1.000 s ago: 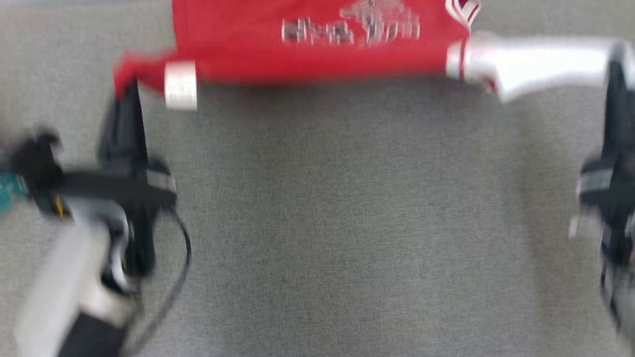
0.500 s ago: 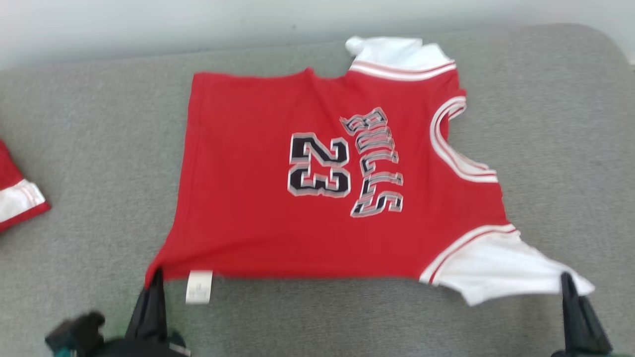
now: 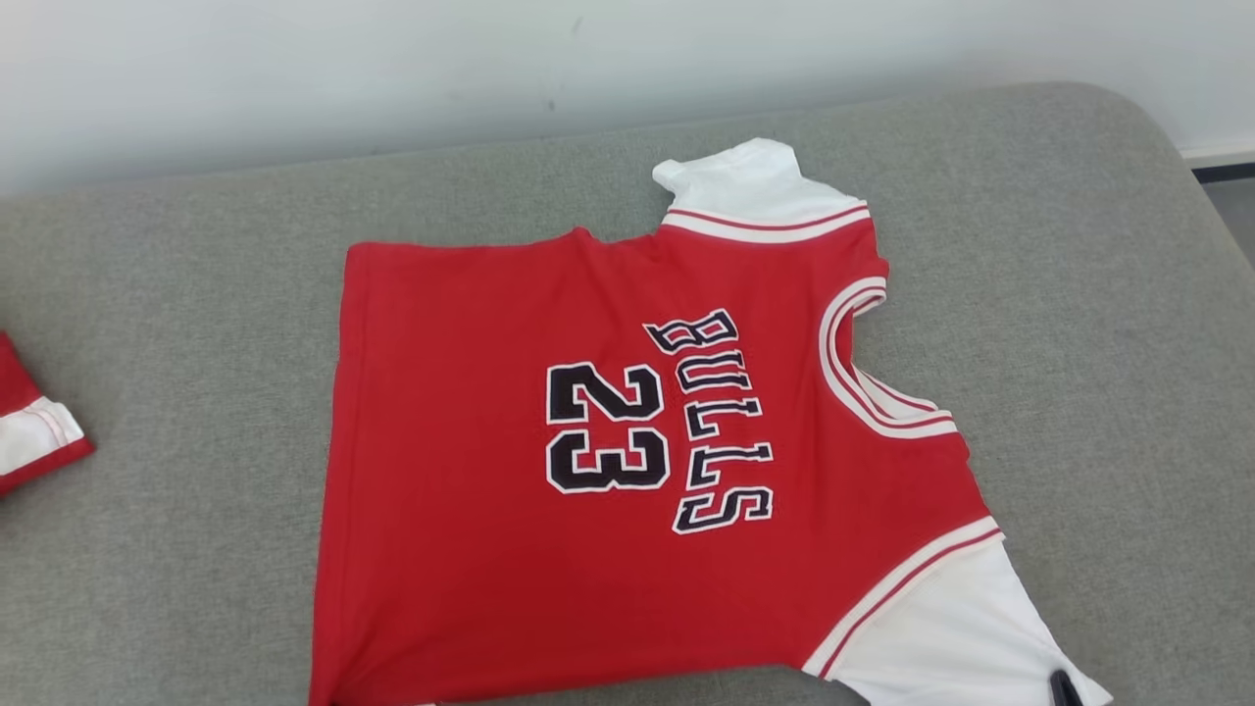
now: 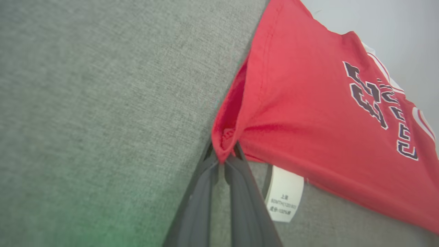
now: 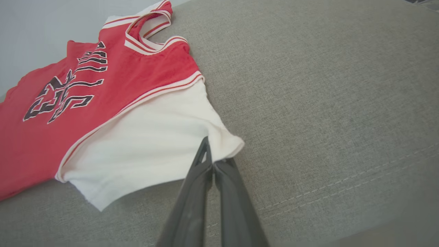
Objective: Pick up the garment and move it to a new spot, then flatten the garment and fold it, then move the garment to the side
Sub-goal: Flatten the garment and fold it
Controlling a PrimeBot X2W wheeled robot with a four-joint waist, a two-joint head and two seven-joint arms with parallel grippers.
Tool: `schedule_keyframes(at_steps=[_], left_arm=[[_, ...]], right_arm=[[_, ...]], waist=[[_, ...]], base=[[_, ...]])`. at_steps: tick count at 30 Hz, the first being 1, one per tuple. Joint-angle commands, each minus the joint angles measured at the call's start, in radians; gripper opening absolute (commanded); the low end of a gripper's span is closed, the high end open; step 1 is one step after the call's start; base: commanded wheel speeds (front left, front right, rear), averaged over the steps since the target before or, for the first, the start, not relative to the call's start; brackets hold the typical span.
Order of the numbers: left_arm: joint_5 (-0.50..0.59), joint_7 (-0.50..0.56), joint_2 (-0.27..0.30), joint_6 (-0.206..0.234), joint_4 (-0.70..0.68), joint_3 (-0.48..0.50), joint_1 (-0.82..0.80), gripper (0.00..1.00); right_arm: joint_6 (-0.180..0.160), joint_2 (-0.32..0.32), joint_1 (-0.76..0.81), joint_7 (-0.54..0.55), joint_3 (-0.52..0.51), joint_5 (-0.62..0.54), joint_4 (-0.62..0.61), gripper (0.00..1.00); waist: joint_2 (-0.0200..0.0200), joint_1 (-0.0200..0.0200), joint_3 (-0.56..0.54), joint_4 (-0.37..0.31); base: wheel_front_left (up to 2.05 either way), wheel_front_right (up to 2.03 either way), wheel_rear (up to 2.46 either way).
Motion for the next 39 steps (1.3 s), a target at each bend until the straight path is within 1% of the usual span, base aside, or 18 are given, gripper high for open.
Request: schedule_keyframes(at_steps=[1,7,14,18,22,25,26,27,30,33,34,39], left_arm=[[0.005,-0.003,-0.002,-0.001,0.011,0.005,0.019,0.0],[0.029,-0.003,-0.037,-0.025,0.046,0.011,0.034,0.0],[0.12,-0.003,-0.048,-0.054,0.021,0.015,0.002,0.0],[0.157,-0.003,-0.026,-0.064,0.026,0.001,-0.045,0.0],[0.175,0.013,-0.002,-0.073,0.034,-0.012,-0.098,0.0],[0.181,0.034,0.018,-0.079,0.049,-0.022,-0.148,0.0],[0.181,0.034,0.018,-0.079,0.049,-0.022,-0.148,0.0],[0.184,0.05,0.022,-0.081,0.066,-0.031,-0.187,0.0],[0.184,0.076,0.026,-0.076,0.102,-0.035,-0.264,0.0],[0.166,0.107,0.013,-0.073,0.143,-0.037,-0.332,0.0],[0.166,0.107,0.013,-0.073,0.143,-0.037,-0.332,0.0],[0.164,0.143,0.017,-0.07,0.199,-0.039,-0.411,0.0]], right_arm=[[-0.004,-0.001,0.013,0.004,-0.004,0.004,0.005,0.0],[-0.004,-0.002,0.041,0.003,-0.034,0.044,0.012,0.0],[-0.003,0.021,0.007,0.031,0.004,0.092,-0.05,0.0],[-0.003,0.025,-0.046,0.077,-0.019,0.082,-0.099,0.0],[-0.003,0.006,-0.129,0.136,-0.047,0.064,-0.091,0.0],[-0.003,-0.004,-0.21,0.188,-0.041,0.043,-0.064,0.0],[-0.003,-0.004,-0.21,0.188,-0.041,0.043,-0.064,0.0],[-0.003,-0.018,-0.262,0.213,-0.023,0.01,-0.037,0.0],[-0.003,-0.023,-0.336,0.236,0.001,-0.01,0.03,0.0],[-0.003,-0.035,-0.41,0.231,0.01,-0.017,0.11,0.0],[-0.003,-0.035,-0.41,0.231,0.01,-0.017,0.11,0.0],[-0.003,-0.05,-0.505,0.214,0.035,-0.027,0.236,0.0]], waist=[[0.0001,0.0001,-0.007,0.004],[0.0001,0.0001,-0.027,0.028],[0.0001,0.0001,-0.06,0.051],[0.0001,0.0001,-0.072,0.052],[0.0001,0.0001,-0.072,0.042],[0.0001,0.0001,-0.066,0.036],[0.0001,0.0001,-0.066,0.036],[0.0001,0.0001,-0.061,0.037],[0.0001,0.0001,-0.051,0.039],[0.0001,0.0001,-0.038,0.045],[0.0001,0.0001,-0.038,0.045],[0.0001,0.0001,-0.023,0.045]], base=[[0.0,0.0,0.0],[0.0,0.0,0.0],[0.0,0.0,0.0],[0.0,0.0,0.0],[0.0,0.0,0.0],[0.0,0.0,0.0],[0.0,0.0,0.0],[0.0,0.0,0.0],[0.0,0.0,0.0],[0.0,0.0,0.0],[0.0,0.0,0.0],[0.0,0.0,0.0]])
